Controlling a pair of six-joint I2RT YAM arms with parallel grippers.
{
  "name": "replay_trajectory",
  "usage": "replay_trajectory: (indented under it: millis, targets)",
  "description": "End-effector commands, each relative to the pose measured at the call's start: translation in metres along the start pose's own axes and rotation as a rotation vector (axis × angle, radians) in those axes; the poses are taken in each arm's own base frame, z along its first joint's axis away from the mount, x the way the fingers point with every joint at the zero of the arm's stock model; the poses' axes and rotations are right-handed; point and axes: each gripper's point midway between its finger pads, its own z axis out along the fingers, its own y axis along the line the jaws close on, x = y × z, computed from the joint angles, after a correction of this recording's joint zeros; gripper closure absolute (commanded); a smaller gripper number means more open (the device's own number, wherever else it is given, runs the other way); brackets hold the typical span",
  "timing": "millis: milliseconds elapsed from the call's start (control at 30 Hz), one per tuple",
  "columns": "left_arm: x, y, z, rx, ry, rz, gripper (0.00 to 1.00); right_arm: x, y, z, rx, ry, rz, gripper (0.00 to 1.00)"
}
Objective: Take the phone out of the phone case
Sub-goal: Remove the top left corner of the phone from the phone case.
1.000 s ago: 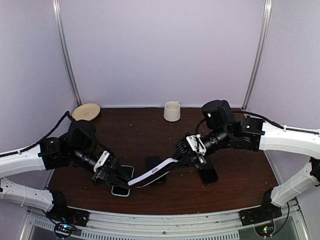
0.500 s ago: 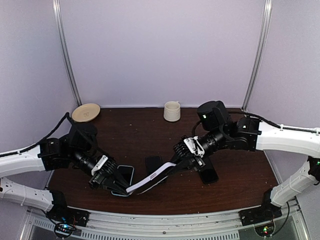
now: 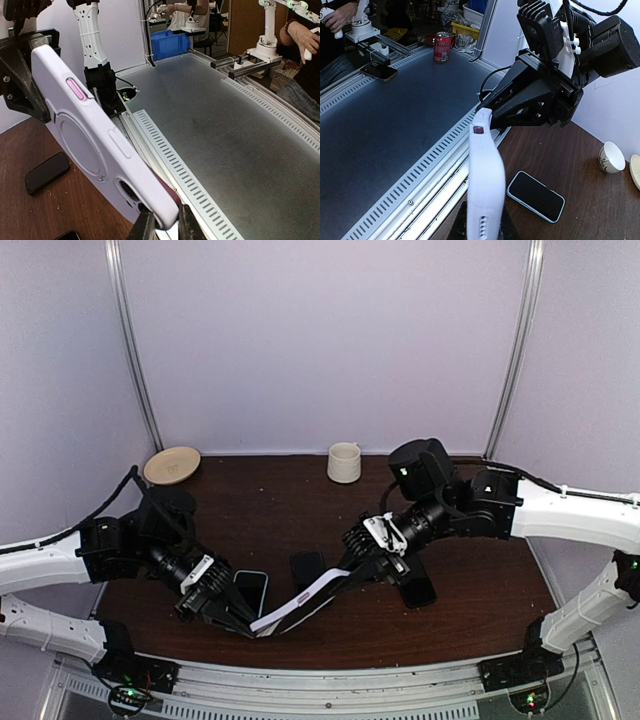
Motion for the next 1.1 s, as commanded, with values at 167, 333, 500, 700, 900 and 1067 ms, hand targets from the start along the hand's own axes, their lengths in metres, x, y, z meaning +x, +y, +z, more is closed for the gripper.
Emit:
replay_trajectory:
  millis: [167,333,500,700,900,1067]
  targets:
    - [0.000,0.034,-0.007,-0.176,0.051,0.074,0.84,-0.055,0.032,0.001,-0.162,-0.154,-0.096,1.00]
    - [0.002,0.041,-0.010,-0.220,0.072,0.075,0.84,-0.055,0.041,-0.001,-0.190,-0.140,-0.096,1.00]
    - [0.000,0.043,-0.014,-0.243,0.060,0.071,0.84,-0.057,0.049,-0.002,-0.220,-0.142,-0.093,1.00]
    - [-0.004,0.043,-0.018,-0.229,0.038,0.060,0.85,-0.056,0.058,-0.001,-0.253,-0.133,-0.092,1.00]
    - [-0.006,0.048,-0.023,-0.243,0.028,0.046,0.81,-0.058,0.066,-0.001,-0.276,-0.119,-0.095,1.00]
    - [-0.005,0.060,-0.028,-0.282,0.032,0.007,0.68,-0.057,0.068,-0.002,-0.266,-0.108,-0.102,1.00]
